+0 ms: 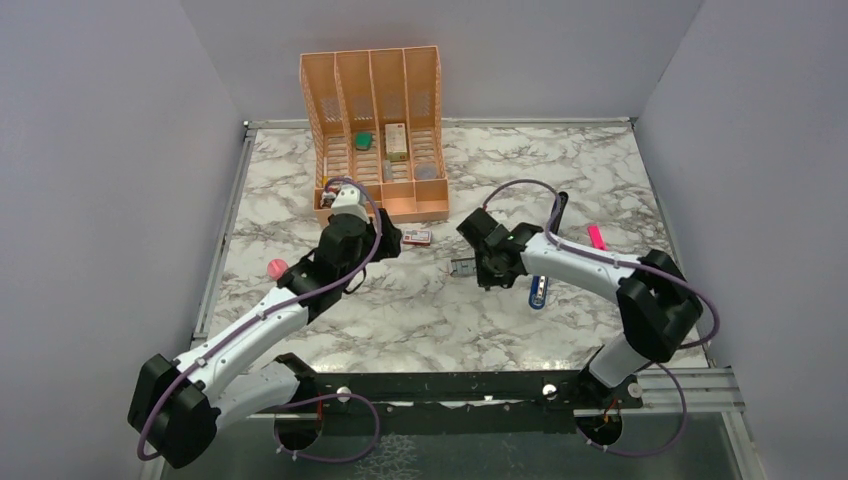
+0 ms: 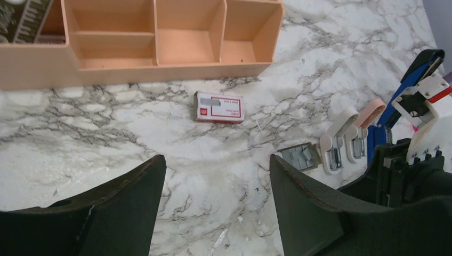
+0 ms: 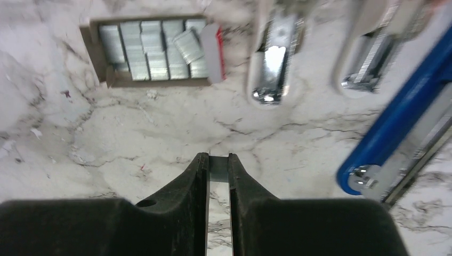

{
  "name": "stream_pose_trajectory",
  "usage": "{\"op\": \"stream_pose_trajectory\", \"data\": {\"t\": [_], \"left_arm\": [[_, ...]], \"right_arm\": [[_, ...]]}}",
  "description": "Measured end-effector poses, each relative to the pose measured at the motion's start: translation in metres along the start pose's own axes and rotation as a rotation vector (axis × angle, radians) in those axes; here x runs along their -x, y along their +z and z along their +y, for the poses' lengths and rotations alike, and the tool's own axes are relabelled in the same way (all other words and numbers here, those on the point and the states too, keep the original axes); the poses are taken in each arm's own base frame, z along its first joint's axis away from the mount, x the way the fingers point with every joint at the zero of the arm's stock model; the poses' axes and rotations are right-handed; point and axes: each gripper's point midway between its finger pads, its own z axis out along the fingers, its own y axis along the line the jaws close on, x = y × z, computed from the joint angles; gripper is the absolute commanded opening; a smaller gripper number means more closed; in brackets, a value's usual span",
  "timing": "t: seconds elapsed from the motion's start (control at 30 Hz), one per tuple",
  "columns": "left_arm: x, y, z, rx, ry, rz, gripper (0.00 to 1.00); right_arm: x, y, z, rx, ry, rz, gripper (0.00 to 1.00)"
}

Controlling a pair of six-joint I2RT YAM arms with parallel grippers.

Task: Load the staples into the stapler

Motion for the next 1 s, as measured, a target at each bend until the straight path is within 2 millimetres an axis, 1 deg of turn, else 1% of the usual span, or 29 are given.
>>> {"op": "stream_pose_trajectory", "data": {"t": [0.03,0.13,0.2,0.23,0.27,0.3,0.37,0.43,0.67,0.87,1.0], "left_arm": [[-0.001,-0.002,0.002,0.012,0.019,0.018,0.74],[0.044,-0.011,-0.017,-0.006,0.047,-0.052,0.74],[0.069,-0.017,-0.026,-0.020,0.062,-0.103,0.75],[0.080,-0.022,-0.028,-0.022,0.073,-0.129,0.75],[0.086,-0.026,-0.029,-0.023,0.079,-0.147,0.75],[0.091,-0.030,-0.028,-0.021,0.089,-0.162,0.75],[0.095,-0.034,-0.026,-0.013,0.101,-0.174,0.75],[0.096,-0.035,-0.024,-0.002,0.112,-0.179,0.75],[0.092,-0.031,-0.022,0.007,0.131,-0.165,0.76],[0.087,-0.026,-0.021,0.011,0.140,-0.145,0.76],[0.086,-0.026,-0.021,0.011,0.141,-0.145,0.76]], "right_arm": [[0.007,-0.005,-0.004,0.001,0.018,-0.023,0.19],[0.031,-0.021,-0.023,-0.006,0.083,-0.097,0.19],[0.045,-0.031,-0.038,-0.018,0.128,-0.146,0.19],[0.051,-0.035,-0.046,-0.025,0.149,-0.166,0.19],[0.057,-0.041,-0.052,-0.030,0.161,-0.194,0.19],[0.061,-0.042,-0.062,-0.044,0.189,-0.203,0.19],[0.066,-0.044,-0.078,-0.075,0.220,-0.223,0.20],[0.064,-0.043,-0.091,-0.108,0.243,-0.222,0.21],[0.043,-0.027,-0.127,-0.189,0.312,-0.170,0.20],[0.030,-0.018,-0.147,-0.226,0.371,-0.144,0.20],[0.033,-0.018,-0.154,-0.225,0.405,-0.163,0.20]]}}
